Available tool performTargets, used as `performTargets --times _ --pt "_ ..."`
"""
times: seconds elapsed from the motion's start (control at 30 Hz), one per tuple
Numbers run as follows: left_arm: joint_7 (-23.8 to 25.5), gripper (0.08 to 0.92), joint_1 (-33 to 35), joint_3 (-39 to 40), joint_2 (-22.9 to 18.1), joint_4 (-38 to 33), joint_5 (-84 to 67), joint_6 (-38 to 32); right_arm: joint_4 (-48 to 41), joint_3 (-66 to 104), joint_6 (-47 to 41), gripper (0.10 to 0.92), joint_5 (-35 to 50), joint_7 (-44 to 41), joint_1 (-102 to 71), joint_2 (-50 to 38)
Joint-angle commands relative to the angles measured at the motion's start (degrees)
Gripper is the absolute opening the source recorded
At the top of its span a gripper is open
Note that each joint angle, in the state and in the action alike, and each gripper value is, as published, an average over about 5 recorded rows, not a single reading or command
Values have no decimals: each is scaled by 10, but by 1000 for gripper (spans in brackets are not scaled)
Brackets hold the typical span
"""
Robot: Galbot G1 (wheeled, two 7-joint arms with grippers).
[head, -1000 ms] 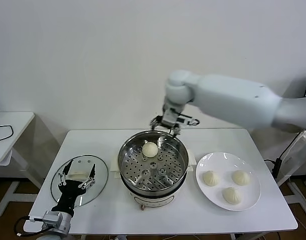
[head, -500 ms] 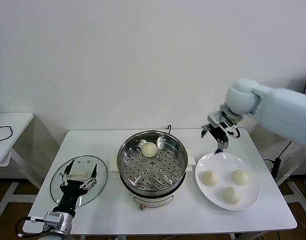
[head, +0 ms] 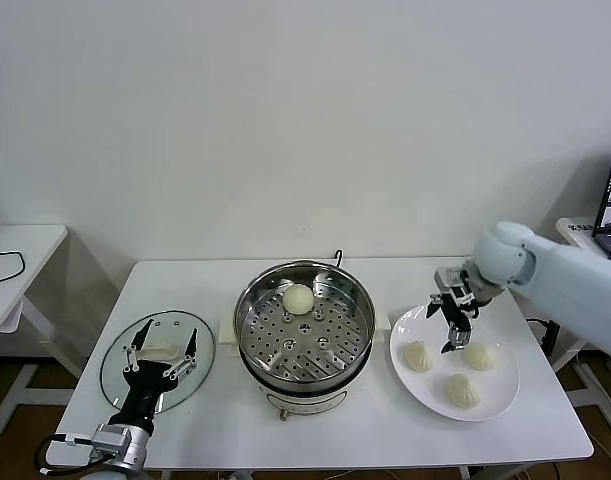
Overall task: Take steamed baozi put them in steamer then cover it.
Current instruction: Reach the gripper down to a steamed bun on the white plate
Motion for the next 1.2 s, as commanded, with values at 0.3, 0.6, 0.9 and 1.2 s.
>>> performTargets --times 0.3,0.6,0.9,1.2 --pt "-2 823 0 10 -5 9 8 -6 -43 63 -14 823 -18 58 -102 30" --pt "-2 823 -1 8 -4 9 9 -6 -42 61 -17 823 -21 61 -104 39" --pt "0 823 -2 3 -4 13 9 -8 -45 63 -16 823 -29 60 -106 40" --pt "0 823 -1 3 -5 12 9 -10 -47 63 -15 736 -36 58 -106 46"
